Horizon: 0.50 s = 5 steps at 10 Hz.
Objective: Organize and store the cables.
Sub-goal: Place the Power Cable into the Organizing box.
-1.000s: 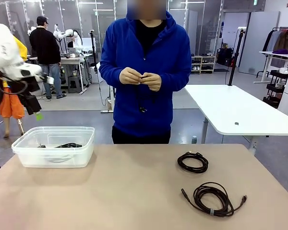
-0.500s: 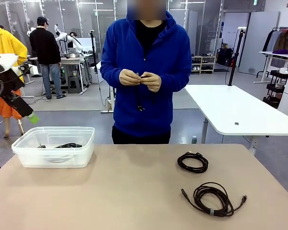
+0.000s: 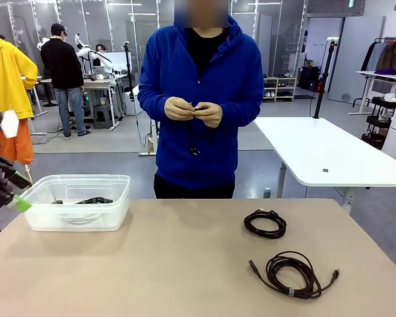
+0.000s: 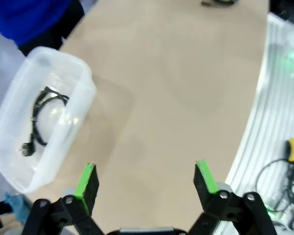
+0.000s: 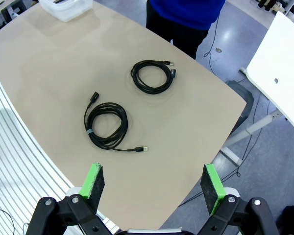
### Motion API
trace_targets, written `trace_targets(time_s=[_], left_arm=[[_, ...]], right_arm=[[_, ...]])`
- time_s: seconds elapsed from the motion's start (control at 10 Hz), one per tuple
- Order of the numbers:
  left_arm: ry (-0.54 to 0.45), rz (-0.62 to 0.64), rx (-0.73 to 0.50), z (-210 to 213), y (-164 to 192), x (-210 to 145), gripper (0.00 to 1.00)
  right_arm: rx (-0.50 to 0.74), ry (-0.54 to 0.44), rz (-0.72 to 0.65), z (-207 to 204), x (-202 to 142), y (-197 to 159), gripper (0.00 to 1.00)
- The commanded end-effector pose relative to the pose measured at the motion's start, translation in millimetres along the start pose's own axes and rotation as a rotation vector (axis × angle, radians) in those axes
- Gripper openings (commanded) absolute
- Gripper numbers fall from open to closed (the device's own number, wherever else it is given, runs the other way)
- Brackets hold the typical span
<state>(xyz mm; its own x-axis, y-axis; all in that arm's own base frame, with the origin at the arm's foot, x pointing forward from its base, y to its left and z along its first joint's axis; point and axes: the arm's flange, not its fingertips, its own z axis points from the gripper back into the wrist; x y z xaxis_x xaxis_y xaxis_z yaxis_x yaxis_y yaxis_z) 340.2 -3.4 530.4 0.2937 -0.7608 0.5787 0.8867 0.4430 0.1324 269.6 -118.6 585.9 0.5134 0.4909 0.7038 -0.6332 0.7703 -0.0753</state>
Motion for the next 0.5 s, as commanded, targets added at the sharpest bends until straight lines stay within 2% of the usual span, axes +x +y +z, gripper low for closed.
trace_targets(time_s=[0.0, 0.1, 0.2, 0.4], left_arm=[[-0.049, -0.016, 0.009, 4, 6, -5, 0.98], [-0.043, -0.056, -0.018, 2, 13, -2, 0.98], [-0.017, -0.001, 0.004, 4, 0, -7, 0.98], [-0.017, -0.001, 0.004, 4, 0, -7, 0.98]], right_arm=[[0.004, -0.003, 0.010, 0, -1, -1, 1.00], [0.004, -0.003, 0.010, 0, -1, -1, 1.00], [0.004, -0.003, 0.010, 0, -1, -1, 1.00], [0.004, -0.003, 0.010, 0, -1, -1, 1.00]])
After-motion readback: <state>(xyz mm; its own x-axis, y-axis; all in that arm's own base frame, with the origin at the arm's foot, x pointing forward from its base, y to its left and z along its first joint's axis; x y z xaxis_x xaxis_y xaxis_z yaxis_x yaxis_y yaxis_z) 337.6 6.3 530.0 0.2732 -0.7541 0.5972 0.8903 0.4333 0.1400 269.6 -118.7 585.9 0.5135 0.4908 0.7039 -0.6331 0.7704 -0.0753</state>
